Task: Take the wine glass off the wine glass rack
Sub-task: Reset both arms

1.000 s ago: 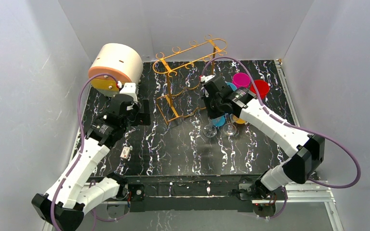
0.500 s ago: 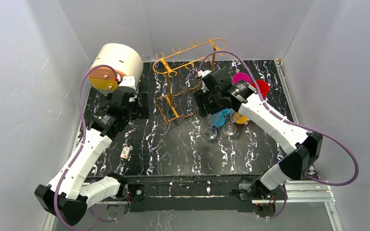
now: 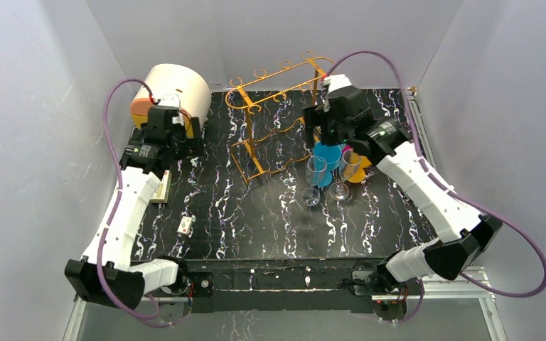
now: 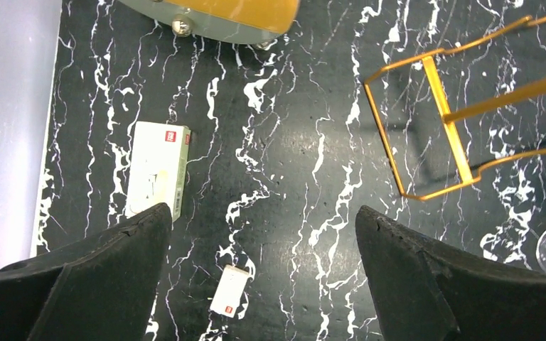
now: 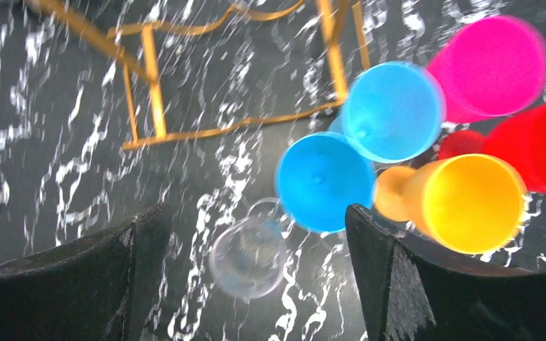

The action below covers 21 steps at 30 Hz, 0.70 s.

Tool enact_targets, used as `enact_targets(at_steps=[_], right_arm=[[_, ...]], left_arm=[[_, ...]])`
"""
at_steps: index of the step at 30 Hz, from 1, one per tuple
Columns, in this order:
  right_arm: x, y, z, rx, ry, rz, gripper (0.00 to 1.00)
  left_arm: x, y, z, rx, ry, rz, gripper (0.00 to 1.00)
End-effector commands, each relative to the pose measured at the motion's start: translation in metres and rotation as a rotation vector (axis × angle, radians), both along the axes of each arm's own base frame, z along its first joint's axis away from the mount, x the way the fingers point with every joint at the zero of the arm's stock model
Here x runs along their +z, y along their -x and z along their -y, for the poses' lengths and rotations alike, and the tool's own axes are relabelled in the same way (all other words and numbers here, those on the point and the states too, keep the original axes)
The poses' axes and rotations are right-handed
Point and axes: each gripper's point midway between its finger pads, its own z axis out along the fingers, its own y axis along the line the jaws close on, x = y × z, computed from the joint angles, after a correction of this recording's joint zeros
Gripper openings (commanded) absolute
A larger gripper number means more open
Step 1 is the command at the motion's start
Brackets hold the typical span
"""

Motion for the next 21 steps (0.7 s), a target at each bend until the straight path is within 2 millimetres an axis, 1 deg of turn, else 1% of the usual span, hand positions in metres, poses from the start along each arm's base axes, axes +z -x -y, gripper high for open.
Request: enact_targets(at_steps=[1,3,4,5,7,9,12,15,17,21], right_arm=[[0.046,-0.041,0.048,-0.186,-0.152,0.13,0.99],[0.049,-0.056,0.077,-0.256,-0.194,0.108,0.99],[0.051,-0.062,0.094,-0.309,-0.199,0.106,0.99],[0.053,-0.065,0.106,-0.338,-0.198,0.105,0.99],[0.059,-0.067,0.118,-0.359,-0.183,0.12,0.99],[0.064,-0.067,0.122,-0.362,-0.184,0.141,0.99],[0.07,-0.063,0.118,-0.352,-0.222,0.145,0.99],[0.072,-0.06,0.114,-0.35,-0.259,0.137,0.99],[0.071,-0.059,0.112,-0.343,-0.27,0.133,0.99],[0.071,-0.059,0.106,-0.315,-0.288,0.123,0.99]], left_arm=[[0.016,-0.013,-0.01,0.008,0.12,-0.007,0.98],[0.029,-0.024,-0.016,0.046,0.158,0.014,0.98],[0.038,-0.031,-0.017,0.073,0.179,0.038,0.98],[0.048,-0.036,-0.022,0.127,0.191,0.068,0.98],[0.068,-0.041,-0.032,0.238,0.221,0.126,0.98],[0.073,-0.039,-0.046,0.35,0.219,0.174,0.98],[0.076,-0.034,-0.057,0.406,0.192,0.198,0.98],[0.083,-0.033,-0.059,0.38,0.155,0.211,0.98],[0.085,-0.033,-0.057,0.356,0.125,0.213,0.98],[0.087,-0.033,-0.055,0.345,0.127,0.217,0.98]])
